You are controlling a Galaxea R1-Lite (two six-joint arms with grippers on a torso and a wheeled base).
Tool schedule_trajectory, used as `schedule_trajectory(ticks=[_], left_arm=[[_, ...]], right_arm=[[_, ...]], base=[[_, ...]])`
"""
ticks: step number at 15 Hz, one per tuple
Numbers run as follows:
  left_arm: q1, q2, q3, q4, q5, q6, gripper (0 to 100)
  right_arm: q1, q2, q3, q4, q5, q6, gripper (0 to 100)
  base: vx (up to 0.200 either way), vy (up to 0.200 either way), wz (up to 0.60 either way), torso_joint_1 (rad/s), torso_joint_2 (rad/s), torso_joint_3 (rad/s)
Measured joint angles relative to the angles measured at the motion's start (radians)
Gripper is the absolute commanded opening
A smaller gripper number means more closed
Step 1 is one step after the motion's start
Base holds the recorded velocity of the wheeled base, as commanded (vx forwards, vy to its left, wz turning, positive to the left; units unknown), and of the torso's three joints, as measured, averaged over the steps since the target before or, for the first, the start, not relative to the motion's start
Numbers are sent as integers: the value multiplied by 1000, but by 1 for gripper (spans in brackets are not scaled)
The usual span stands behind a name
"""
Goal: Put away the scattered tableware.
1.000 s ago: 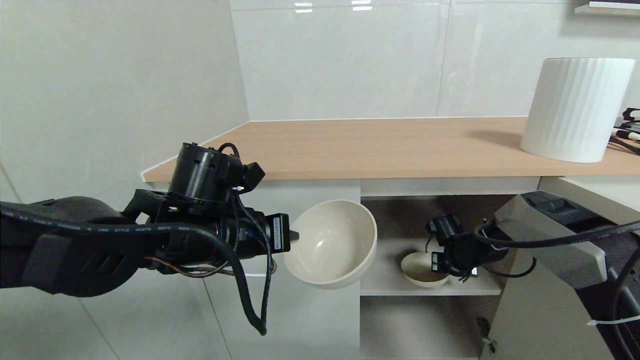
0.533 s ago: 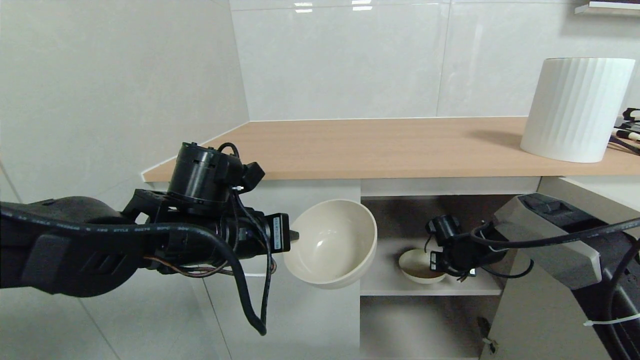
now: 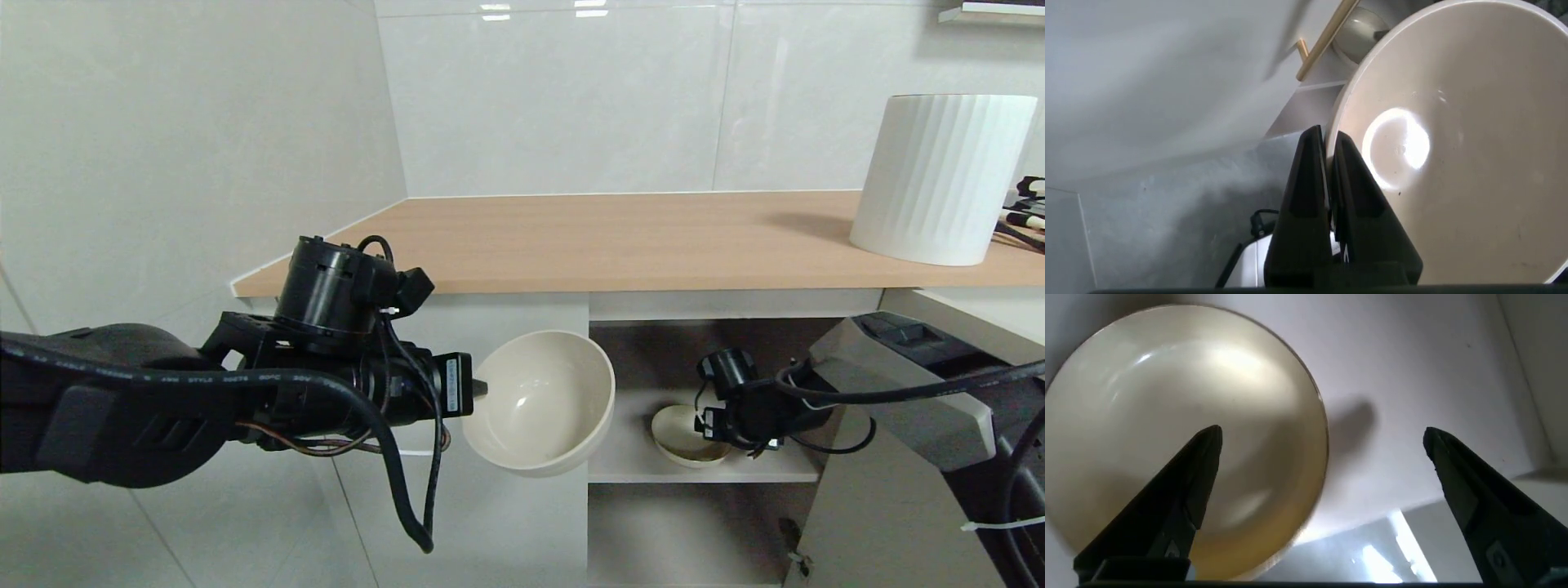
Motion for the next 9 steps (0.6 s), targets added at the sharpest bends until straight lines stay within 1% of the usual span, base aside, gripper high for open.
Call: schedule_trajectory(ticks=[2,3,5,7,8,9], left_arm=[[-9,9,0,1,16,1,0],[-21,19,0,2,44,1,0],[-62,63,-3,3,136,9,0],[-111,118,-6,3,237,29,0],[-133,142,-6,5,268,34,0],[-150,163,-5,5,283,37,0]], right_arm=[[10,-74,76,0,16,-1,100],[19,-127,128,3,38,-4,100],[46,-256,226,8,100,-16,100],[92,-408,306,53,158,-29,100],[122,-486,332,95,175,-32,100],[159,-571,352,149,191,-33,100]], base=[[0,0,0,0,0,0],[0,0,0,0,0,0],[0,0,0,0,0,0],[0,0,0,0,0,0],[0,0,0,0,0,0],[0,0,0,0,0,0]])
